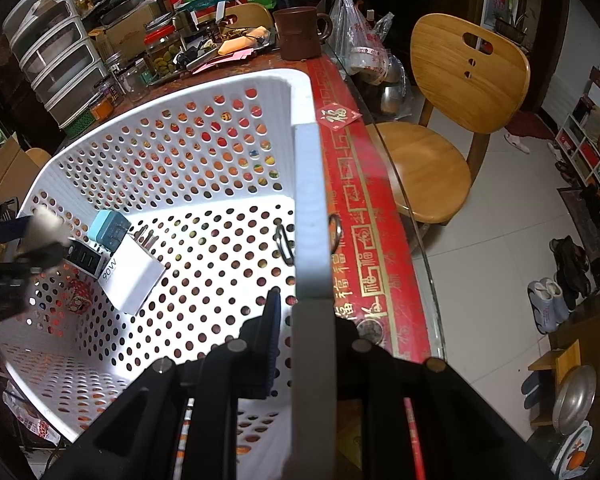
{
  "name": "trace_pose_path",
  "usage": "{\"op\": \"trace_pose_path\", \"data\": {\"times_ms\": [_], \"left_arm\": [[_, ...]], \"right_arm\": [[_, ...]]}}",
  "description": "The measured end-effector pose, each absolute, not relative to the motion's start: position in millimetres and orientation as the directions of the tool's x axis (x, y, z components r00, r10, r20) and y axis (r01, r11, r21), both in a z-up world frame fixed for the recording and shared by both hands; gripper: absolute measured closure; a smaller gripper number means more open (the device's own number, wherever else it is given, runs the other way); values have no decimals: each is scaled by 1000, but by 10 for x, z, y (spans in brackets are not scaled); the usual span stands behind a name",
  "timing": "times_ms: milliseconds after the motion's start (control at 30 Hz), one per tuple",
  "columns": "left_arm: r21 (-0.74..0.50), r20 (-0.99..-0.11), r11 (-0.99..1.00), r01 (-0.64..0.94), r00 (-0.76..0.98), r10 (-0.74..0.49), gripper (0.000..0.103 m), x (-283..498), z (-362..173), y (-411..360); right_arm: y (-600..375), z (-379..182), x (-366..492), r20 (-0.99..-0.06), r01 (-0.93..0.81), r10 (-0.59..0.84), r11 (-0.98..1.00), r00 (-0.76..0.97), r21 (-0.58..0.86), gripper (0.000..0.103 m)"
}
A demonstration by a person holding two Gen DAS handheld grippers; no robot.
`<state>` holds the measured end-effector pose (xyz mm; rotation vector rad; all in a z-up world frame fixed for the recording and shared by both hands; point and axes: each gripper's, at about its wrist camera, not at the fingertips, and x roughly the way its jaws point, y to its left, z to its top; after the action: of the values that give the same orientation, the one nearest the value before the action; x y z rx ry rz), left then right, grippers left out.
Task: Organize rigid objects
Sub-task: 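Carry the white charger into the basket and open the left tool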
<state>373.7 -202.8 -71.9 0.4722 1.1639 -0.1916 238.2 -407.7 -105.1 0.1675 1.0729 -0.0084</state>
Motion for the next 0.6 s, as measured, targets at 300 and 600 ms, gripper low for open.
{"op": "trace_pose_path", "data": {"times_ms": [300, 600], "left_arm": [[277, -943, 866, 417, 291, 162, 41, 3970, -1051, -2155], [300, -930, 873, 386, 323, 176, 41, 4044, -1089, -2136]], "right_arm": [[-4066, -1059, 2383, -876, 83, 74, 988, 476, 129, 87], [-4063, -1054, 2386, -876, 81, 75, 988, 477, 129, 87]]}}
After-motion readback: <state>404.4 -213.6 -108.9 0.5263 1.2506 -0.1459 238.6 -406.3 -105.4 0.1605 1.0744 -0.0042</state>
